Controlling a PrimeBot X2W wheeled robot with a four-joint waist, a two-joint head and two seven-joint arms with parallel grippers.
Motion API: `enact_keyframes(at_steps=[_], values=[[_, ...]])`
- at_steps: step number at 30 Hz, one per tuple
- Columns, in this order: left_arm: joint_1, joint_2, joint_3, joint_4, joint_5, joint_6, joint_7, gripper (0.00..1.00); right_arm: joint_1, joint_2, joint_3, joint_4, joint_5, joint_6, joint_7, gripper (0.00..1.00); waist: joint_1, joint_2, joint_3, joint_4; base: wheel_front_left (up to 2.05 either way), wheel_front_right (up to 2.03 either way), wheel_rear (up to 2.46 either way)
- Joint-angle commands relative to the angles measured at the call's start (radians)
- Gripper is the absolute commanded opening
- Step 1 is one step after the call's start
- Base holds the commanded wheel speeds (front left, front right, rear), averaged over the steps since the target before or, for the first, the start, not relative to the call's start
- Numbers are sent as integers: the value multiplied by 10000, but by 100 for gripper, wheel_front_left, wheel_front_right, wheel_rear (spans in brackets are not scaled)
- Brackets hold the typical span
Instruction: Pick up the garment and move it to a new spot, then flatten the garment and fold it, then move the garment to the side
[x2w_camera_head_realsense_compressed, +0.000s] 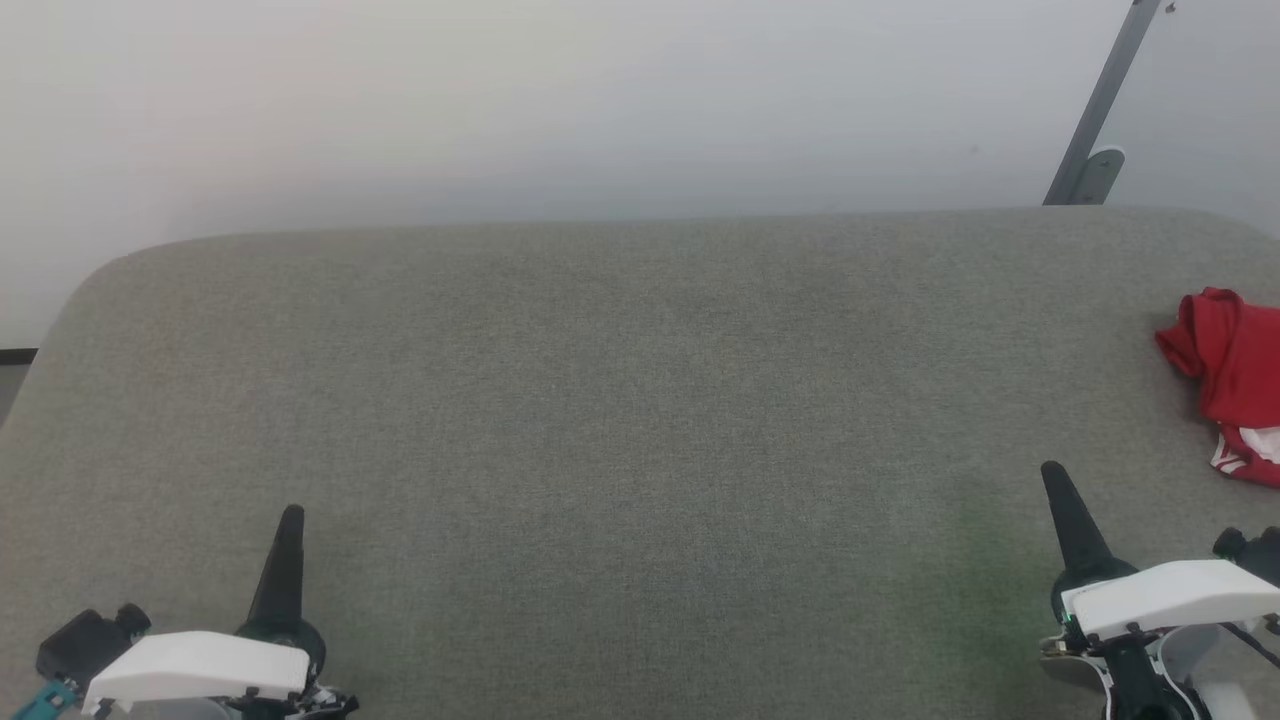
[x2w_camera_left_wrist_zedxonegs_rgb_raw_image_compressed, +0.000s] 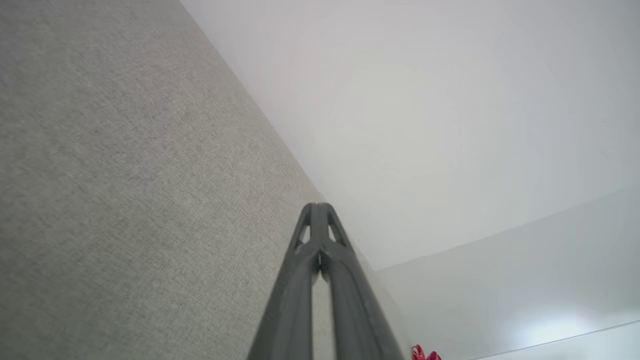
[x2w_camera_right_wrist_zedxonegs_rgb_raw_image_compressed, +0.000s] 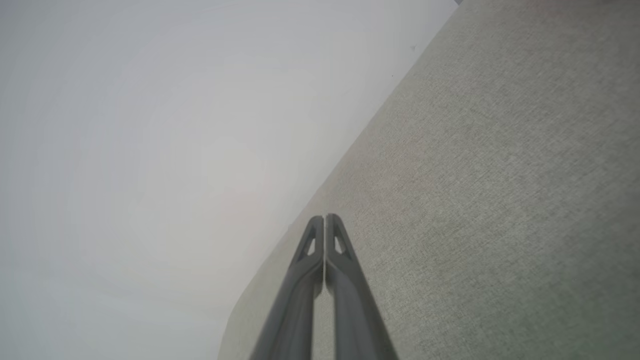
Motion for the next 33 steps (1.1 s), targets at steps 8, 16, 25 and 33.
enact_keyframes(at_steps=[8,16,25,33], values=[[-320,-76,7,-42,-728,-16,253,0,-127,126,-170,-225,779,-4,244,0,0,-1,-4,-9,0,0,0],[-414,-184,0,-11,-1347,-18,470,0,-118,261,-263,-313,1409,-2,430,0,0,-1,-9,-19,0,0,0],[-540,-295,-9,21,-2000,-19,687,0,-106,392,-378,-401,2064,-3,615,0,0,-1,-14,-30,0,0,0],[-620,-400,-17,46,-2532,-21,867,0,-94,516,-465,-454,2609,-3,781,0,0,-1,-18,-40,0,0,0]])
